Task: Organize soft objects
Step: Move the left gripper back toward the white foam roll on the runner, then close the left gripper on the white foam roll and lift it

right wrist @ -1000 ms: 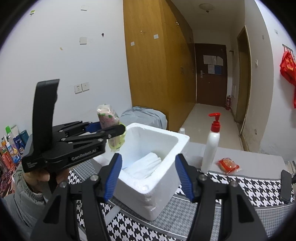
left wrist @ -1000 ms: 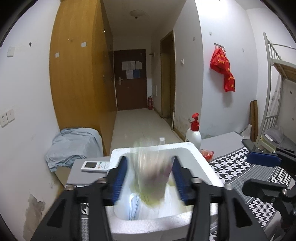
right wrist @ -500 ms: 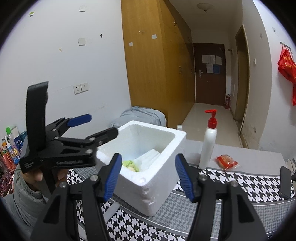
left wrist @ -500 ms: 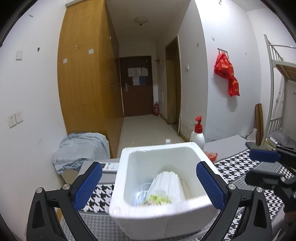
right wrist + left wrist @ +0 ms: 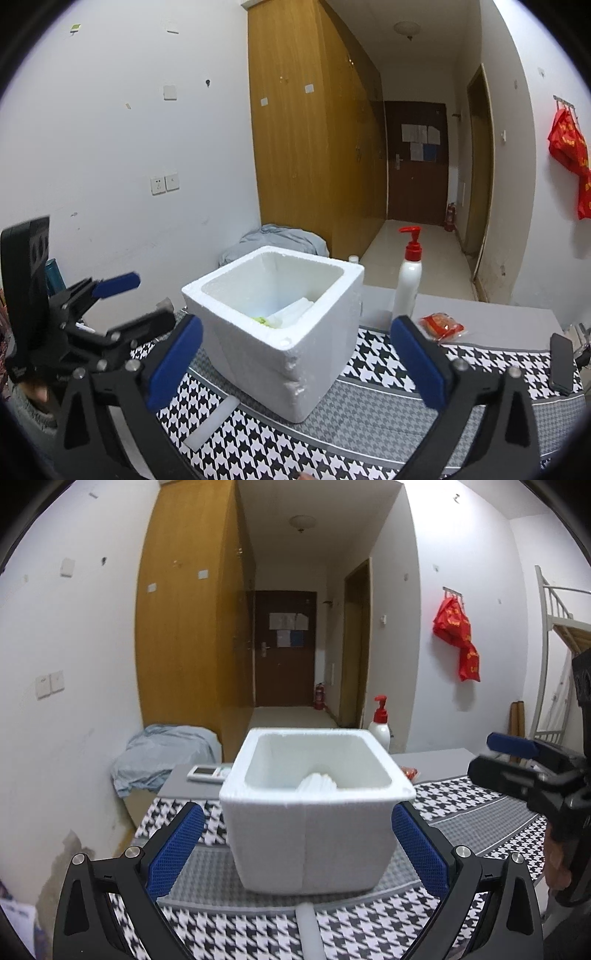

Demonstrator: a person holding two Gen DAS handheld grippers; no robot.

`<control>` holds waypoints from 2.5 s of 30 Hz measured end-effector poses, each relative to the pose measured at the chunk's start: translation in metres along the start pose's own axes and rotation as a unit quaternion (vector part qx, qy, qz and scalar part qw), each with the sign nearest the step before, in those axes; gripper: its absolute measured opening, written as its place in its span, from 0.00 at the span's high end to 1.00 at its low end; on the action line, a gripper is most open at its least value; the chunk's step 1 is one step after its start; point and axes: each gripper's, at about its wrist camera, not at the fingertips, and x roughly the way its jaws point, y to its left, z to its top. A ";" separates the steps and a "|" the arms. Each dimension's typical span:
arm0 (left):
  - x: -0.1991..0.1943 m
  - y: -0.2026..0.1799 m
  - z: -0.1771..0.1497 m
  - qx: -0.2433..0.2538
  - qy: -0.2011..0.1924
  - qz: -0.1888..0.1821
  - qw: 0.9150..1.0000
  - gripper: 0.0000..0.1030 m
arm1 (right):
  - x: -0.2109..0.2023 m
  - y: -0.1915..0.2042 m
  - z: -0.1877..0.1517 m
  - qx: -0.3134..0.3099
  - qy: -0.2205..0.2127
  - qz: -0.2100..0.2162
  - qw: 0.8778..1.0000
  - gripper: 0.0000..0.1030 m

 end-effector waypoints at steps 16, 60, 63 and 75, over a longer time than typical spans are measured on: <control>0.025 -0.010 -0.062 -0.017 0.055 0.048 0.997 0.01 | -0.039 -0.002 -0.017 0.008 -0.031 -0.015 0.999 0.00; 0.056 -0.038 -0.142 -0.006 0.178 0.048 0.983 0.70 | -0.135 0.013 -0.075 0.010 -0.096 -0.068 0.993 0.00; 0.041 -0.048 -0.155 -0.002 0.177 0.051 0.983 0.78 | -0.142 0.014 -0.078 0.013 -0.099 -0.071 0.992 0.00; -0.025 -0.051 -0.182 0.006 0.125 0.045 0.991 0.87 | -0.171 0.036 -0.112 -0.004 -0.139 -0.095 0.986 0.00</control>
